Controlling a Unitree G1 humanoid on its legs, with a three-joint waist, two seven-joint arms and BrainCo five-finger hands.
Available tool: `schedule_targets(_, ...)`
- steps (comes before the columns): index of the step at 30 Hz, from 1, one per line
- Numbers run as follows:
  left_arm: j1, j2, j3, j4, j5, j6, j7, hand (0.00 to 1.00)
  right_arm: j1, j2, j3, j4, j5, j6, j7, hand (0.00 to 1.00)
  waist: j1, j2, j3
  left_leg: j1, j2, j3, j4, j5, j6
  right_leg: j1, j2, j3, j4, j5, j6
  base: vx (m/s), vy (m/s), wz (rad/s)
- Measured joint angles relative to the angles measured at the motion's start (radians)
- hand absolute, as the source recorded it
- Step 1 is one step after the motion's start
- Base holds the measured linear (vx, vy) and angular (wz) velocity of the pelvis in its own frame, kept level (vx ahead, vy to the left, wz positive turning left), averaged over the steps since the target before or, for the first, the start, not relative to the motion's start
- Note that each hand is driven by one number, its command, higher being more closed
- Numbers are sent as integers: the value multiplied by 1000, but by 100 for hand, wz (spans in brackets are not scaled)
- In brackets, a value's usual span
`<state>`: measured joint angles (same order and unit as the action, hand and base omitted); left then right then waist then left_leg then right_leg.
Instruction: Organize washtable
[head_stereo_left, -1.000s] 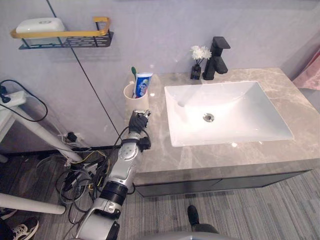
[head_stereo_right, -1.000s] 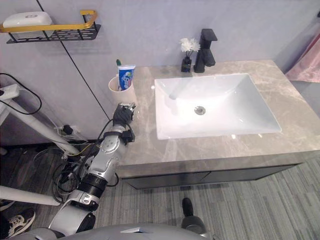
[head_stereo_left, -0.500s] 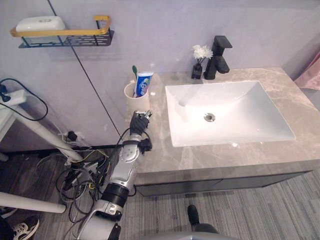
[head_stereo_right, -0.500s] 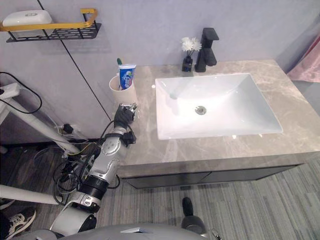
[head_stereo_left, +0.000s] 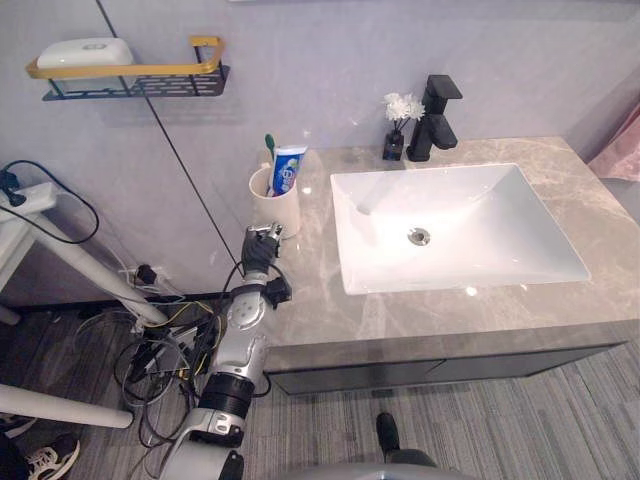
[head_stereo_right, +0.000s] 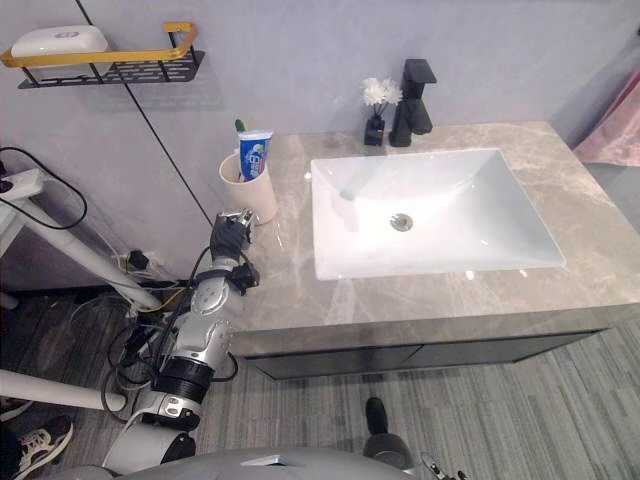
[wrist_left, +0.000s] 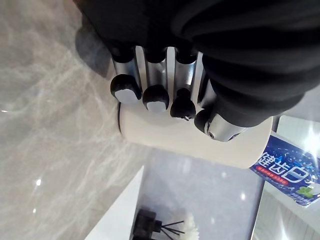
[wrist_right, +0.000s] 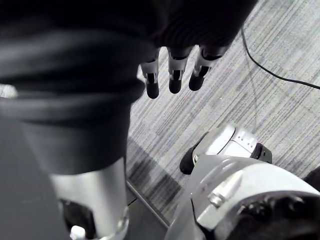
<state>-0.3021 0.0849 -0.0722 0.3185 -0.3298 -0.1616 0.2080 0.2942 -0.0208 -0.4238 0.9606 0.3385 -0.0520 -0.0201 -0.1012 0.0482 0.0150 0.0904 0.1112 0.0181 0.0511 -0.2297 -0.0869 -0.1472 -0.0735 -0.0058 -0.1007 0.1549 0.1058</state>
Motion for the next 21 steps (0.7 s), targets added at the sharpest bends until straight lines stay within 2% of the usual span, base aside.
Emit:
schedule_targets(8, 0, 0, 6, -5, -15, 4, 9, 100, 17, 2, 21, -49, -9, 20, 13, 0, -2, -6, -19, -8, -1, 1, 4, 0, 0, -14, 0, 3, 0, 1, 0, 0, 0, 0)
schedule_targets(21, -3, 2, -11, -3, -8, 11, 18, 100, 33, 3, 16, -47, -5, 19, 20, 0, -6, -9, -21, -9, -2, 3, 5, 0, 0, -16, 0, 7, 0, 2, 0, 0, 0, 0)
